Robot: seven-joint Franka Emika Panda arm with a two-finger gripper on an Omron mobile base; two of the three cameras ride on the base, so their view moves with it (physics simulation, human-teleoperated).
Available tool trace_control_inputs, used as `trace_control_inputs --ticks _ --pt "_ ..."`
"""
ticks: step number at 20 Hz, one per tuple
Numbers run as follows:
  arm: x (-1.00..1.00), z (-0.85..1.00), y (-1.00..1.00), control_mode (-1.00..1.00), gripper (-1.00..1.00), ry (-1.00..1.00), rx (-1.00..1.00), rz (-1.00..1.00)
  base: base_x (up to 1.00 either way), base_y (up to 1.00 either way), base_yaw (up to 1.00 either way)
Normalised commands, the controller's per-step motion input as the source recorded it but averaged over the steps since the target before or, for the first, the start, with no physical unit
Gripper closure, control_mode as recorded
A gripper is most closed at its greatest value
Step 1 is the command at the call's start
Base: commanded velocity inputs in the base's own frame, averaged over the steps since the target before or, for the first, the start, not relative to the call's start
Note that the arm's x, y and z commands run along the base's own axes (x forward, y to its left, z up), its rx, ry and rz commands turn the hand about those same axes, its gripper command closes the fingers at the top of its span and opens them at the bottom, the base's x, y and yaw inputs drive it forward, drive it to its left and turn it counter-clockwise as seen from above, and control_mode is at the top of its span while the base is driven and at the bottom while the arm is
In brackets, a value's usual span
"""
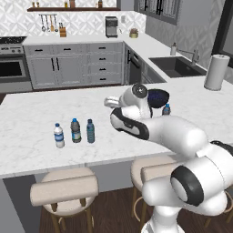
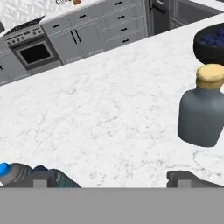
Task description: Move the plastic bottles in the middle to the plastics group, and the glass bottles in the middle to the glass group.
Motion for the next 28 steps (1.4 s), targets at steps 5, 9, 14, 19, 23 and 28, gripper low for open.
trace_control_inputs --ticks 5,9,14,19,23,28 --pt "-0.57 0.23 -0.79 -1.0 -1.0 0.01 0.01 -0.01 0.0 0.0 0.0" --pt "-0.63 0.11 -0.84 -1.0 -1.0 0.0 0.01 -0.02 0.0 0.0 0.0" --pt "-0.28 0.03 -0.8 -1.0 -1.0 0.0 -0.01 -0.11 0.0 0.0 0.0" --pt "-0.01 0.2 -0.72 -1.0 -1.0 0.03 -0.02 -0.13 0.0 0.0 0.0" --pt "0.15 0.08 -0.76 -1.0 -1.0 0.0 0.0 -0.12 0.0 0.0 0.0" --pt "0.34 0.0 -0.78 -1.0 -1.0 0.0 0.0 -0.03 0.0 0.0 0.0"
